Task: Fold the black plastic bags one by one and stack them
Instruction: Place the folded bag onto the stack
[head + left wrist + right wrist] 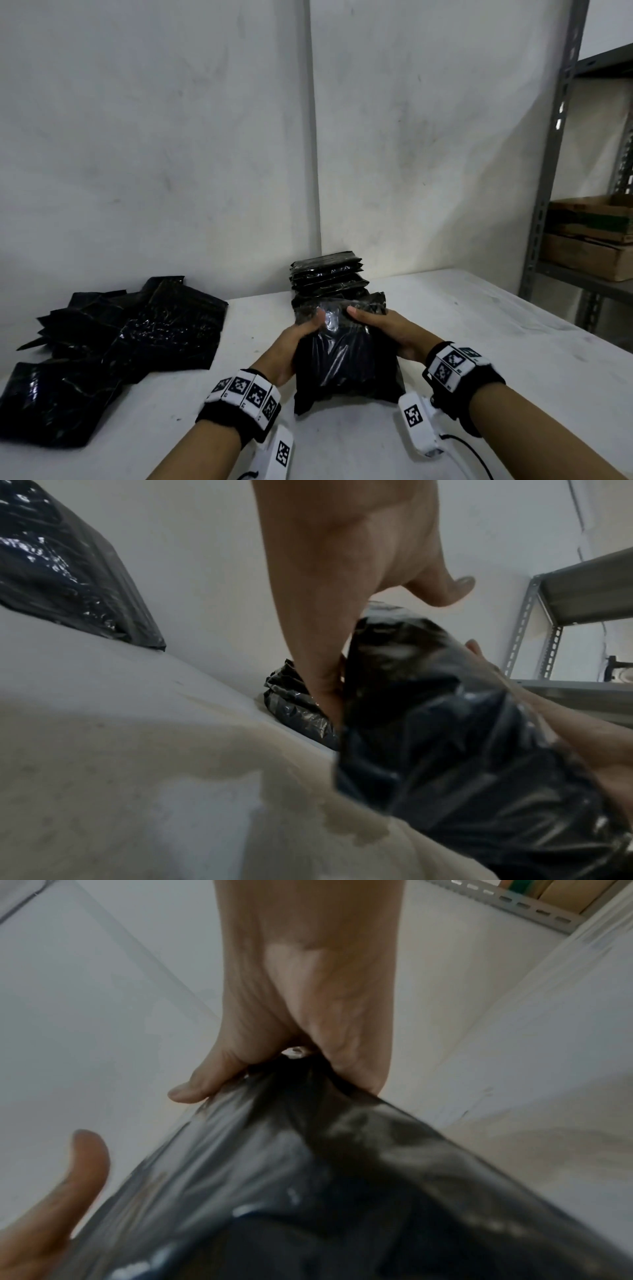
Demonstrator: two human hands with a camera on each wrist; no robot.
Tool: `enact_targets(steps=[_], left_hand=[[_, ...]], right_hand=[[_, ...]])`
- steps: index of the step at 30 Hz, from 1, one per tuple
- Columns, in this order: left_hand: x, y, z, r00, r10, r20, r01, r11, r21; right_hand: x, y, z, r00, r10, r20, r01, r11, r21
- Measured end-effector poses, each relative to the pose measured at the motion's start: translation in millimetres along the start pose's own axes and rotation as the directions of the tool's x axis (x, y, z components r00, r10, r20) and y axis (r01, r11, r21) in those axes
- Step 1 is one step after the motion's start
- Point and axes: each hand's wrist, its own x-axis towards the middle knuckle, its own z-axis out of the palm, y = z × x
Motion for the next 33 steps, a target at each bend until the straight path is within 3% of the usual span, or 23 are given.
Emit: enact_targets(steps=[5, 17, 20, 23, 24, 28, 31, 33], left_hand=[[-6, 2, -1, 0.998, -0.059, 0.013, 0.06, 0.992, -0.108], [-7, 1, -13, 0.992, -0.124, -0.021, 0.115, 0.965, -0.238], [-3, 5, -20, 0.991, -0.117, -0.064, 0.098, 0.964, -0.248], [1, 8, -26, 0.989, -0.088, -0.115, 0.049, 0.95, -0.309], [4, 8, -27, 0.989, -0.079, -0.122, 0.034, 0.941, -0.336], [11, 16, -30, 0.992, -0.046, -0.116, -0.006, 0.911, -0.412], [17, 23, -35, 0.989, -0.058, -0.136, 0.002, 0.926, -0.376], [23, 25, -41, 0.983, -0.064, -0.172, 0.0, 0.937, -0.35]], right_hand=[[1, -4, 6, 0.995, 0.081, 0.065, -0.082, 0.997, 0.015], [11, 1, 19, 0.995, 0.102, -0.01, -0.102, 0.995, -0.01], [18, 1, 20, 0.993, 0.118, 0.0, -0.118, 0.993, -0.007], [29, 0, 13, 0.99, 0.129, -0.062, -0.122, 0.987, 0.106], [27, -3, 14, 0.986, 0.145, -0.079, -0.137, 0.985, 0.101], [23, -9, 25, 0.981, 0.179, 0.067, -0.171, 0.978, -0.118], [27, -9, 28, 0.99, 0.134, 0.052, -0.128, 0.986, -0.108], [39, -7, 27, 0.995, 0.087, -0.042, -0.092, 0.985, -0.144]])
